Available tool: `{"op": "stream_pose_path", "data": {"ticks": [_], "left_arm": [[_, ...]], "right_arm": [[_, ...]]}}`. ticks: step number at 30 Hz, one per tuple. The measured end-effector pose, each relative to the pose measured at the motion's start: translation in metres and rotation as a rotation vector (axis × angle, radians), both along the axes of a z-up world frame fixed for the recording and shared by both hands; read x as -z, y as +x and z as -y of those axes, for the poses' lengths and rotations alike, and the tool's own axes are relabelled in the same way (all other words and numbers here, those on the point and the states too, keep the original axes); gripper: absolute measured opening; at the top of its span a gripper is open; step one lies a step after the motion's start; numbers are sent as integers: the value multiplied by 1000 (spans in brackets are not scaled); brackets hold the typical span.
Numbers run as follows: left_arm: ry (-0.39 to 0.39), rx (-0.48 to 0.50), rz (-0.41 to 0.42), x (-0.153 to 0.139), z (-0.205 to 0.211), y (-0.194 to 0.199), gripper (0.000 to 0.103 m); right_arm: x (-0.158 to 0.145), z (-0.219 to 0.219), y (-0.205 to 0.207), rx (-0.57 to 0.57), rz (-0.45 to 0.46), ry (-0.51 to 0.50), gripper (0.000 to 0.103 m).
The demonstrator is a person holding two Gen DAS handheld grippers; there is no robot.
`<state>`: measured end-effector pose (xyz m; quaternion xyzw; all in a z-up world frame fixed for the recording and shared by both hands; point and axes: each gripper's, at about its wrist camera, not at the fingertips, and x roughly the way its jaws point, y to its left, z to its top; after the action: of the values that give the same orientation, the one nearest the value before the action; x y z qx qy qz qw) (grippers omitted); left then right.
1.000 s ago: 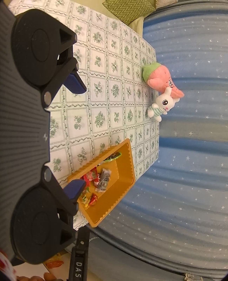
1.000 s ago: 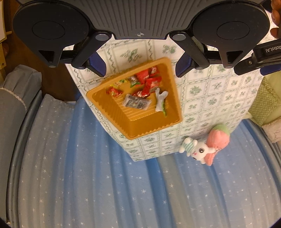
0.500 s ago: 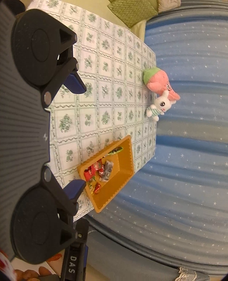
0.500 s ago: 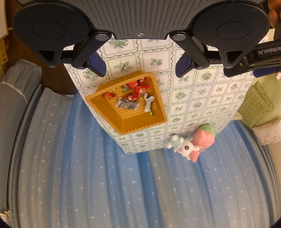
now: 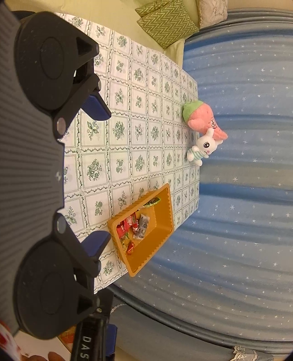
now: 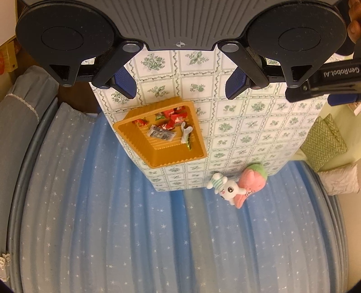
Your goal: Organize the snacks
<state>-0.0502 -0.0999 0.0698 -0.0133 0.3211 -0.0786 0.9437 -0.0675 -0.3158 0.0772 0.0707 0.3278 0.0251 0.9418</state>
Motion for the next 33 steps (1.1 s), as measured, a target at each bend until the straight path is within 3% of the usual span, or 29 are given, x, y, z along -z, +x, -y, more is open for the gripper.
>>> {"op": "stream_pose_path", "data": {"ticks": [33], "left_arm": [[-9, -14, -7, 4, -1, -9, 103]], "right_arm": [[5, -4, -12, -1, -10, 5, 86]]}}
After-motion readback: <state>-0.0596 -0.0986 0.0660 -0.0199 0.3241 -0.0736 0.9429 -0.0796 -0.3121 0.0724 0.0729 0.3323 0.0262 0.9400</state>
